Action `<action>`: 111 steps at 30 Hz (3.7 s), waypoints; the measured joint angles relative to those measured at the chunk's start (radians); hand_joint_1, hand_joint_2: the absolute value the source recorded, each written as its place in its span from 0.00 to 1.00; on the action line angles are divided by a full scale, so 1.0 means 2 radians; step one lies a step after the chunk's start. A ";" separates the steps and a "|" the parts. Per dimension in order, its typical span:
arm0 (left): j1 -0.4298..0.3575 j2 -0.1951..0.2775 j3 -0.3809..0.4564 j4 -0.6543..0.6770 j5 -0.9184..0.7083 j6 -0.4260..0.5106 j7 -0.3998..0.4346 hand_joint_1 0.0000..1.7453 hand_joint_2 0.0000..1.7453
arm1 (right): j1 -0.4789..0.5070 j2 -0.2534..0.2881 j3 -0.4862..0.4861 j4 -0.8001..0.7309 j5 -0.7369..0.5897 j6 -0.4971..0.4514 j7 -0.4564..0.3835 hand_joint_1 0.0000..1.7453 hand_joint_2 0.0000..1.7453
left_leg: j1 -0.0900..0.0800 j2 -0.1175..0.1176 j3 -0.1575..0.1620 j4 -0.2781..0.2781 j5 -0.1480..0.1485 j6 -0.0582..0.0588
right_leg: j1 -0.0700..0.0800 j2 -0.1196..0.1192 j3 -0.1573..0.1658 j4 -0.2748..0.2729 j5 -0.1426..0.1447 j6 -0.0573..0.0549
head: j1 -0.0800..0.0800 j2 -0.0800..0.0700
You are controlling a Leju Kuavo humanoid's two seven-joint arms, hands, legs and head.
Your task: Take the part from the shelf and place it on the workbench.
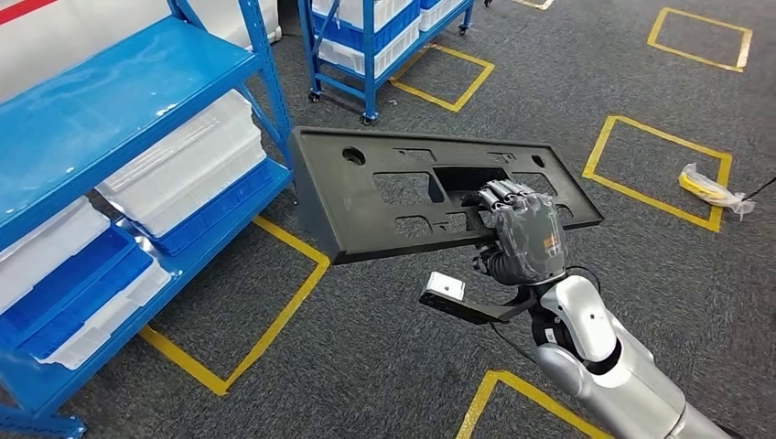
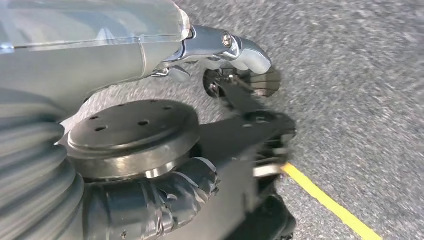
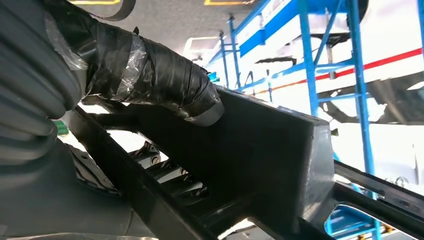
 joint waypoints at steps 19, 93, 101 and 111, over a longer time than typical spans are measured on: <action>-0.003 -0.002 0.003 0.000 0.007 0.003 0.001 0.00 1.00 | -0.011 0.001 0.000 0.006 0.003 0.005 0.004 1.00 1.00 | -0.004 0.082 -0.004 -0.014 0.002 0.003 | 0.003 -0.052 0.008 0.002 -0.011 0.009 | 0.002 0.000; 0.004 -0.007 0.017 0.002 0.010 -0.002 0.014 0.00 1.00 | -0.019 -0.032 -0.050 0.013 0.047 0.009 0.020 1.00 1.00 | -0.002 -0.017 -0.023 -0.004 0.012 0.014 | -0.001 0.023 -0.004 0.006 -0.004 0.004 | 0.003 0.000; 0.004 -0.007 0.017 0.002 0.010 -0.004 0.013 0.00 1.00 | -0.020 -0.033 -0.051 0.014 0.049 0.009 0.021 1.00 1.00 | 0.000 0.030 -0.005 -0.032 0.015 0.021 | -0.005 -0.028 -0.064 0.117 -0.056 0.027 | 0.004 0.000; 0.001 -0.008 0.017 0.002 0.010 -0.002 0.011 0.00 1.00 | -0.021 -0.033 -0.052 0.015 0.049 0.008 0.022 1.00 1.00 | 0.000 0.076 0.014 -0.022 -0.013 -0.004 | -0.003 -0.051 -0.006 0.002 -0.003 0.016 | 0.004 0.000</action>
